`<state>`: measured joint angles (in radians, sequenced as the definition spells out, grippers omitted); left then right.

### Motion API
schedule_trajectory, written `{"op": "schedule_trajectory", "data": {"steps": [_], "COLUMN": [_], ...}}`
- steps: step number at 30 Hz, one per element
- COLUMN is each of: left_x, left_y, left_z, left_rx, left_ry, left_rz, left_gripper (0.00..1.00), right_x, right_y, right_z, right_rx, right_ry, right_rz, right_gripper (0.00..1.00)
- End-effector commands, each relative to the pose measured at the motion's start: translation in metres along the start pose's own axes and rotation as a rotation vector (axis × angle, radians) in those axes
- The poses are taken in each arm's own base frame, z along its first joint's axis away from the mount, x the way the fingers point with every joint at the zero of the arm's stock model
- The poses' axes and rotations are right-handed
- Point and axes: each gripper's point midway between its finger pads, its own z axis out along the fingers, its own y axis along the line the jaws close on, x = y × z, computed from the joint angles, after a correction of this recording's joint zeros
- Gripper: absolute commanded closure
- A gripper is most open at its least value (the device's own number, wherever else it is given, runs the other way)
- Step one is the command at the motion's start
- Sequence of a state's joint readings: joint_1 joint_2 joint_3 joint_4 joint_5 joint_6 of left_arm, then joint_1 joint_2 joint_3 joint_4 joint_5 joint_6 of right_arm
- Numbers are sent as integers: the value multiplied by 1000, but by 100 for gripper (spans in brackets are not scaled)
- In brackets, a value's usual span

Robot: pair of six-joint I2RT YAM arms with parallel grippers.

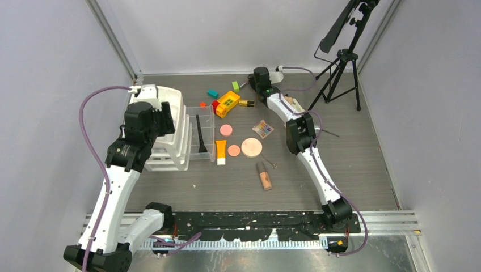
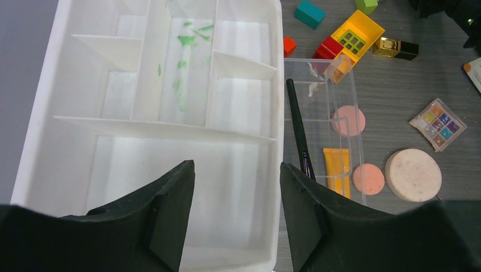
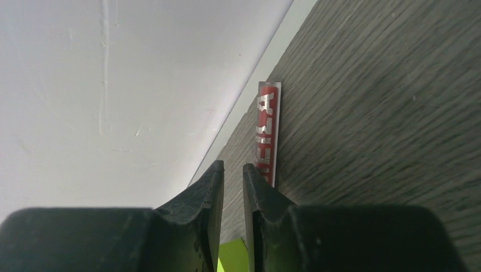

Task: Organize the makeup
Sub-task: Move the makeup at the corner of the board.

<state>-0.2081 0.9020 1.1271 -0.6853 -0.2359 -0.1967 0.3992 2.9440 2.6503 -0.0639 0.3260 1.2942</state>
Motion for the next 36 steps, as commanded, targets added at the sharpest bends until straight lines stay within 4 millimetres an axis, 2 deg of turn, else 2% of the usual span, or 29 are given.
{"op": "schedule_trajectory", "data": {"steps": [1,5,8,9,11,15,18,21,24,26,28,31,34,36], "left_x": [-14,-13,-14,-13,-13,-14,-14,-14,-14,-13,-12,-12,-11,-11], "left_y": [2,3,5,5,5,5,5,5,6,6,6,5,5,4], "left_z": [-3,-3,-4,-4,-4,-5,-4,-3,-2,-2,-1,0,1,2], "left_rx": [-6,-9,-14,-14,-16,-14,-13,-14,-17,-17,-16,-14,-11,-8], "left_ry": [-61,-63,-67,-67,-66,-70,-67,-67,-65,-62,-59,-56,-53,-51], "left_rz": [1,1,2,2,2,1,1,-2,-2,-3,-3,-3,-4,-4], "left_gripper": [41,41,41,41,41,41,41,41,41,41,41,41,41,41], "right_x": [-17,-26,-35,-37,-50,-89,-106,-94,-70,-52,-38,-20,-6,-2], "right_y": [-20,-18,-5,-8,4,39,69,93,122,133,135,124,106,95], "right_z": [-10,-15,-24,-28,-40,-70,-87,-84,-78,-71,-61,-44,-31,-26], "right_rx": [143,142,107,108,78,-3,-69,-157,-290,-359,-380,-383,-386,-366], "right_ry": [46,41,20,13,-29,-176,-218,-152,-45,20,70,115,118,102], "right_rz": [-22,-51,-77,-88,-111,-130,-148,-152,-128,-110,-77,-13,12,20], "right_gripper": [75,75,75,75,75,75,75,74,74,74,73,71,70,70]}}
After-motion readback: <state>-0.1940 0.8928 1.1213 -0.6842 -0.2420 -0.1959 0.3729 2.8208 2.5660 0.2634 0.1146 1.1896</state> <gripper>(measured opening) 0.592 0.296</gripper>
